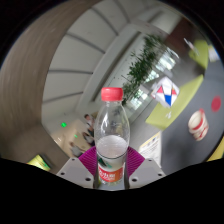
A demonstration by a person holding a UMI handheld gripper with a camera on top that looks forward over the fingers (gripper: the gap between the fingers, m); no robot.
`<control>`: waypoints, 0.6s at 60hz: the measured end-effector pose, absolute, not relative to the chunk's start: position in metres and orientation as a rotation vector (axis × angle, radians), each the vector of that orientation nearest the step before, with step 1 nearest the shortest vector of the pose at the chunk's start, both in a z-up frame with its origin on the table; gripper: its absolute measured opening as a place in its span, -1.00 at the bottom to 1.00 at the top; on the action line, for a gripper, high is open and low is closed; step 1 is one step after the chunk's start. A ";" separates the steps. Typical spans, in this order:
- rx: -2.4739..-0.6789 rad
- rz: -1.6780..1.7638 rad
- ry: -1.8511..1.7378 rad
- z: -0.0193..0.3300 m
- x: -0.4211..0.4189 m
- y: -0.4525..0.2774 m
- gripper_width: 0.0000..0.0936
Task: Pour water
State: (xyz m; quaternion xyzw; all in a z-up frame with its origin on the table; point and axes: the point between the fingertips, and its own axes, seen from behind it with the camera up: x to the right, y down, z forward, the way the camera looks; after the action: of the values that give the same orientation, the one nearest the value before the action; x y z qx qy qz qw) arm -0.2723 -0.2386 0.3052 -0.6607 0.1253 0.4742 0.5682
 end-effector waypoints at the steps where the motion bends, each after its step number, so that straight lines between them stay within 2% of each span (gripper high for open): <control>1: -1.537 1.172 0.327 0.307 -0.272 -0.232 -0.26; 8: -1.412 1.531 0.589 0.305 -0.255 -0.184 -0.26; 15: -1.281 1.767 0.875 0.270 -0.218 -0.121 -0.26; 26: -1.182 1.918 1.147 0.211 -0.199 -0.069 -0.26; 36: -1.162 1.933 1.214 0.190 -0.188 -0.066 -0.26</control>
State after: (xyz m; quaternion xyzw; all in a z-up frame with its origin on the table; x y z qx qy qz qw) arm -0.1877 -0.0656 0.1901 -0.4345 0.4543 0.7232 0.2861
